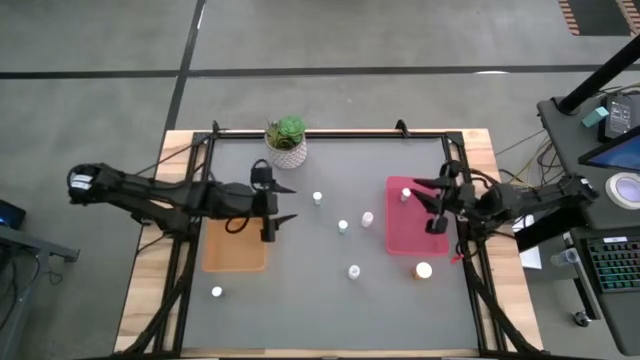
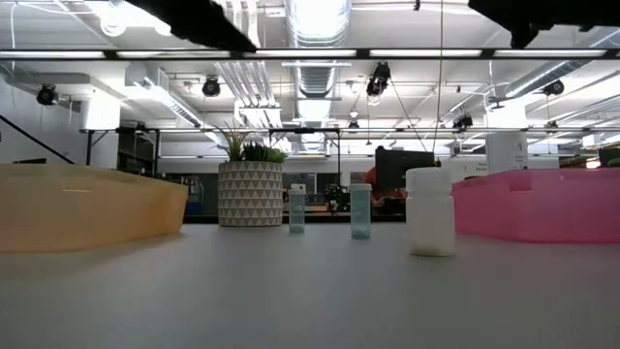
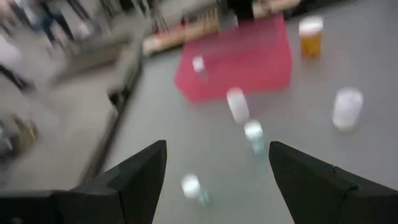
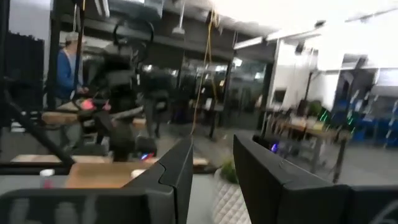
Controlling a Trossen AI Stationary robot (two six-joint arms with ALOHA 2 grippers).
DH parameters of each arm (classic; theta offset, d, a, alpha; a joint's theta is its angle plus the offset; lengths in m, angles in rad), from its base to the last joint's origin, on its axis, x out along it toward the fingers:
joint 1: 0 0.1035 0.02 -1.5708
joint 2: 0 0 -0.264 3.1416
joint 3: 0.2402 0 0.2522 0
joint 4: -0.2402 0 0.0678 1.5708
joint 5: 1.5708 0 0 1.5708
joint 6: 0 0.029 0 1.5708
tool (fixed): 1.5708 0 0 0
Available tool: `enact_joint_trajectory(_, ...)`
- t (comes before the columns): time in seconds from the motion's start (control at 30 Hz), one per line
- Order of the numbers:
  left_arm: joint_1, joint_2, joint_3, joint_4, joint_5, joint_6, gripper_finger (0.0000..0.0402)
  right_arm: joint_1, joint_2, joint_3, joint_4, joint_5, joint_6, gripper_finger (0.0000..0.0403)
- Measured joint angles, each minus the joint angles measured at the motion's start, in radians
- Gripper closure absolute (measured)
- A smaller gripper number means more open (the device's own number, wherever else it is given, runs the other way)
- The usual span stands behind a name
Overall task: Pick and place medicine bottles into bin by pill shape (circle, oval)
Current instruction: Put the blue tablet bottle into the pink bin
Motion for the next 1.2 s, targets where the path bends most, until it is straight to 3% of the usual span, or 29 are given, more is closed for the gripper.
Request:
enact_joint_trajectory(0.3,0.002,-0.086,-0.167,0.339,-0.003,0.200,0.0134,0.000,0.187,0.238,-0.284,0.000,0.335,0.0296)
enact_joint_trajectory(0.53,0.002,-0.199,-0.255,0.399,-0.056,0.231,0.0134,-0.003,0.353,0.426,-0.496,-0.001,0.497,0.0296)
enact_joint_trajectory(0.8,0.002,-0.323,-0.332,0.398,-0.077,0.219,0.0134,-0.051,0.535,0.616,-0.563,0.000,0.521,0.0296)
enact_joint_trajectory(1.2,0.002,-0.405,-0.422,0.443,-0.078,0.219,0.0134,-0.188,0.818,0.911,-0.750,-0.013,0.504,0.0296)
